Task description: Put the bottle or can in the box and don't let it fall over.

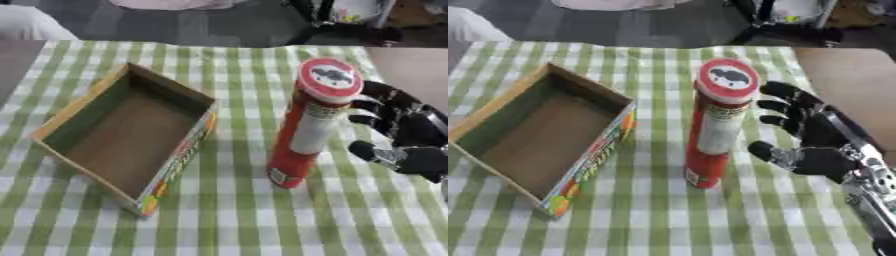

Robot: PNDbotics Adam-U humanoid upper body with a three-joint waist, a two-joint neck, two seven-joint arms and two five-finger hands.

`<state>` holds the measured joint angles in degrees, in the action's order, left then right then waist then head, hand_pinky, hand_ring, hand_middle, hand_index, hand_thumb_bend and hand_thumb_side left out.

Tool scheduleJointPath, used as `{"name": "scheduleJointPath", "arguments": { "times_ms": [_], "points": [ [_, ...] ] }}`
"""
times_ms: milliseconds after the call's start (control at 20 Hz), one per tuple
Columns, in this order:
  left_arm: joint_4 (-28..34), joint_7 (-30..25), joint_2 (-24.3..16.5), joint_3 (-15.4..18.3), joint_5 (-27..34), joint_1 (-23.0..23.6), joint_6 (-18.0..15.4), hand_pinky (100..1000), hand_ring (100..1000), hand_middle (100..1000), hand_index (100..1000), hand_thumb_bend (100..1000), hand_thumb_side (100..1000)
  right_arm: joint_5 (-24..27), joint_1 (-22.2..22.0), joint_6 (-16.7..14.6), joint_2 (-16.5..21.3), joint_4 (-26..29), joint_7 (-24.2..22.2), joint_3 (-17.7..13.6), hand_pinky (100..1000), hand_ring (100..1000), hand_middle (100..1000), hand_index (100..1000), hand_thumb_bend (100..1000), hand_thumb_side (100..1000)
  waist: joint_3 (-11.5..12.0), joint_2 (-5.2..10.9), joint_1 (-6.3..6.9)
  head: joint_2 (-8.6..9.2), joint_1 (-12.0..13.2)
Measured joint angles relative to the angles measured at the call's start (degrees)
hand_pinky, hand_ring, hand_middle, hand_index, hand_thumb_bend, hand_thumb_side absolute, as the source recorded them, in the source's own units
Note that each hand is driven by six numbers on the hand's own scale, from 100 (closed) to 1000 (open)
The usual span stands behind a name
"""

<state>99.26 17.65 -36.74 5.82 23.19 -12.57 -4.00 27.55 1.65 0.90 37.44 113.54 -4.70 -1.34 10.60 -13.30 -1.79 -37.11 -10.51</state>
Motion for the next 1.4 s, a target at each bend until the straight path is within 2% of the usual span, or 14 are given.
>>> {"name": "scheduleJointPath", "arguments": {
  "times_ms": [1400],
  "points": [
    [-0.01, -0.28, 0.51, -0.32, 0.03, -0.06, 0.23, 756, 853, 781, 831, 568, 462, 1.52, 6.52, 1.66, -1.46, -3.65, -1.33, 2.77, 873, 955, 940, 918, 639, 100, 0.52, -0.85, 0.17, 0.96, -0.63]
  ]
}}
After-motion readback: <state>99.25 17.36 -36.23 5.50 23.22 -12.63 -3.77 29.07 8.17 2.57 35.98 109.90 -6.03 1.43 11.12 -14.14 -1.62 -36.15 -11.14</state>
